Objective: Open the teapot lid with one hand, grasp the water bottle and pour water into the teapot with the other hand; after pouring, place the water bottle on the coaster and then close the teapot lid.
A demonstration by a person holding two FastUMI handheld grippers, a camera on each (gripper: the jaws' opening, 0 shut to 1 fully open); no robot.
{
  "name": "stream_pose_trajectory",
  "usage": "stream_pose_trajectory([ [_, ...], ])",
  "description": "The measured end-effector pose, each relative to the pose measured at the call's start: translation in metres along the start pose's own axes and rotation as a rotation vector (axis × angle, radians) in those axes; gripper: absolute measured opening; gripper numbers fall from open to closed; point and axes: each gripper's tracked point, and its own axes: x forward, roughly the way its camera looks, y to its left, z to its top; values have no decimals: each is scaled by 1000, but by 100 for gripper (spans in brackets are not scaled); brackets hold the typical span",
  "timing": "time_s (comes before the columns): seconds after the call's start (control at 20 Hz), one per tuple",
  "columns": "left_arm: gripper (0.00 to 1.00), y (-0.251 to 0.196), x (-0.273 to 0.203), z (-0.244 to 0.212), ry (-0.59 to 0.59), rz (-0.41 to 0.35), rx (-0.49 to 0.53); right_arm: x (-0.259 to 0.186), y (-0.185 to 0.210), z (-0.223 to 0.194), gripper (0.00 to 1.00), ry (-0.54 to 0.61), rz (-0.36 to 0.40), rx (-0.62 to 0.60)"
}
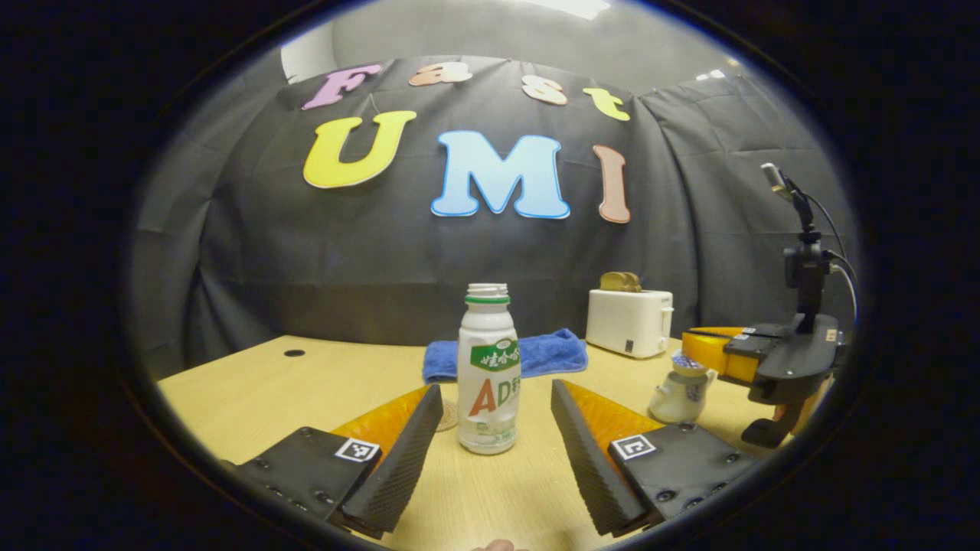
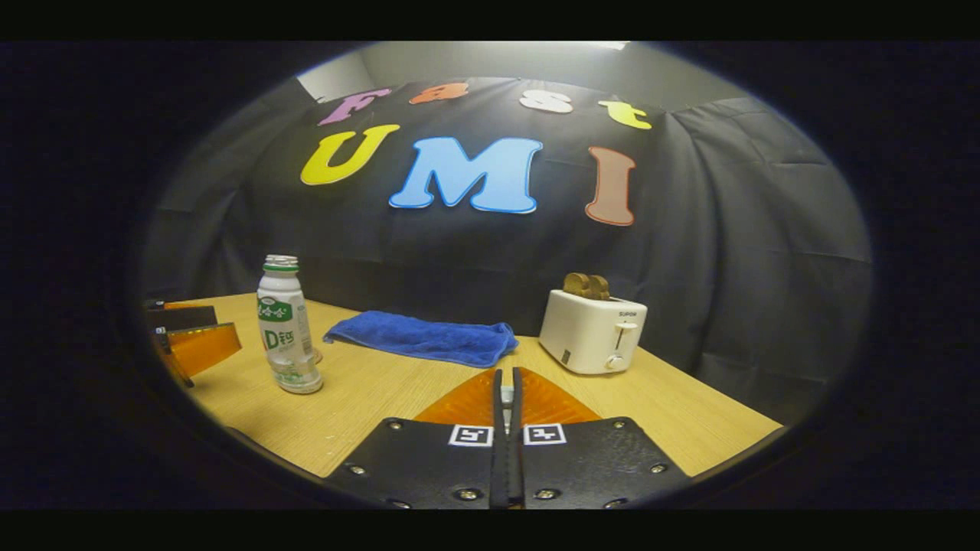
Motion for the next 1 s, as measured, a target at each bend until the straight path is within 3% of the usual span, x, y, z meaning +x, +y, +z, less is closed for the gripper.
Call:
stream_pose_trajectory([
  [0.2, 99, -5, 29, -2, 27, 19, -34, -3, 6, 5, 0, -30, 23, 9],
  [0.25, 99, -5, 38, -8, 49, 27, -36, -4, 7, 4, 17, -33, 26, 5],
  [0.3, 99, -4, 45, -11, 63, 41, -36, -4, 7, 4, 17, -33, 30, 3],
  [0.35, 99, -3, 50, -13, 70, 49, -33, -5, 8, 2, 0, -32, 34, 6],
  [0.55, 99, 0, 74, -18, 82, 70, -17, -6, 11, 1, 0, -30, 51, 27],
  [0.6, 89, 2, 80, -17, 81, 78, -23, -6, 12, 1, 0, -30, 56, 27],
  [0.7, 99, 7, 92, -23, 105, 93, -41, -7, 14, 0, 0, -31, 62, 24],
  [0.75, 95, 7, 97, -26, 116, 85, -56, -8, 14, -1, 17, -32, 62, 23],
  [0.8, 97, 6, 99, -29, 124, 80, -73, -9, 14, 0, 0, -34, 63, 23],
  [0.85, 99, 8, 96, -31, 137, 83, -80, -8, 15, -1, 0, -34, 65, 25],
  [1.0, 84, 23, 85, -29, 144, 132, -67, -12, 19, 2, 0, -36, 76, 33],
])
